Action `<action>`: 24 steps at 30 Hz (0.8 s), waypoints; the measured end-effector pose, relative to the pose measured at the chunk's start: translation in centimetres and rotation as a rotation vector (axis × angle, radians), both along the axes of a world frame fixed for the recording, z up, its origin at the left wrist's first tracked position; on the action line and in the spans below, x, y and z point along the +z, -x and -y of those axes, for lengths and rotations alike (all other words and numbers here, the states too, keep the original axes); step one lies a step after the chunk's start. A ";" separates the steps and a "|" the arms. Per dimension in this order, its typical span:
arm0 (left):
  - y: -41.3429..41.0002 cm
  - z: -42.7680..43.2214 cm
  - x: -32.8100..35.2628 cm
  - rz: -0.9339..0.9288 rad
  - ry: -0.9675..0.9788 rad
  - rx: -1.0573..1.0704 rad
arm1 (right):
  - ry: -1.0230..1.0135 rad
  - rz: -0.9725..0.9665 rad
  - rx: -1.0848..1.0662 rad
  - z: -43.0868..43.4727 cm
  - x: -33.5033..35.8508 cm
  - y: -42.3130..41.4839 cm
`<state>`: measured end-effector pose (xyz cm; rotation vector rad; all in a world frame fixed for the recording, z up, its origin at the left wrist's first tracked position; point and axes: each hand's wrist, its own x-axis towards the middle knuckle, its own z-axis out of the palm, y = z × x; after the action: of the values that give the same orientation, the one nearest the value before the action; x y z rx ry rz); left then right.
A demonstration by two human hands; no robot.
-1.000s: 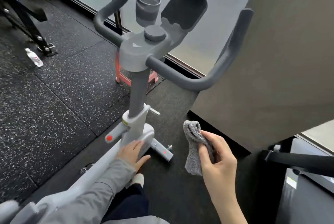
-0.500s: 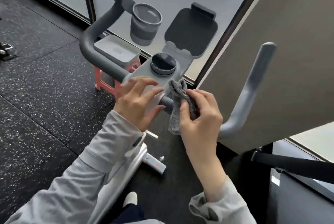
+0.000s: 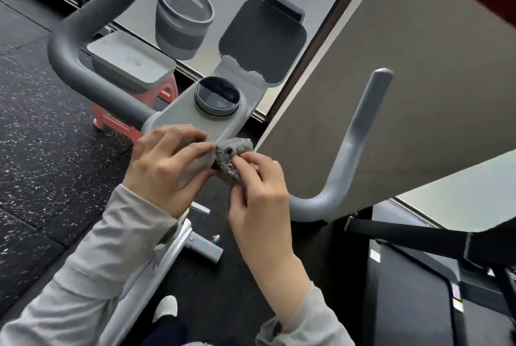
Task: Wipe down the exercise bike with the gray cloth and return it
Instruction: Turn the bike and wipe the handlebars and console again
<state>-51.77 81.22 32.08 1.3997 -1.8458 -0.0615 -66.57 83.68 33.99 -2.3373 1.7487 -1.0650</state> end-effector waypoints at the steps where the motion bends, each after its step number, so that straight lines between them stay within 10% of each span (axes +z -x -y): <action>1: 0.1 0.0 0.1 0.011 -0.006 0.009 | 0.006 -0.002 -0.003 -0.4 -0.1 0.7; 24: 11.2 0.4 2.3 -0.023 -0.268 -0.254 | 0.314 0.072 0.067 3.2 -1.6 18.0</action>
<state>-63.01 80.78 34.37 1.3239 -2.0430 -0.4664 -84.53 80.46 32.37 -2.4701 1.5643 -1.4873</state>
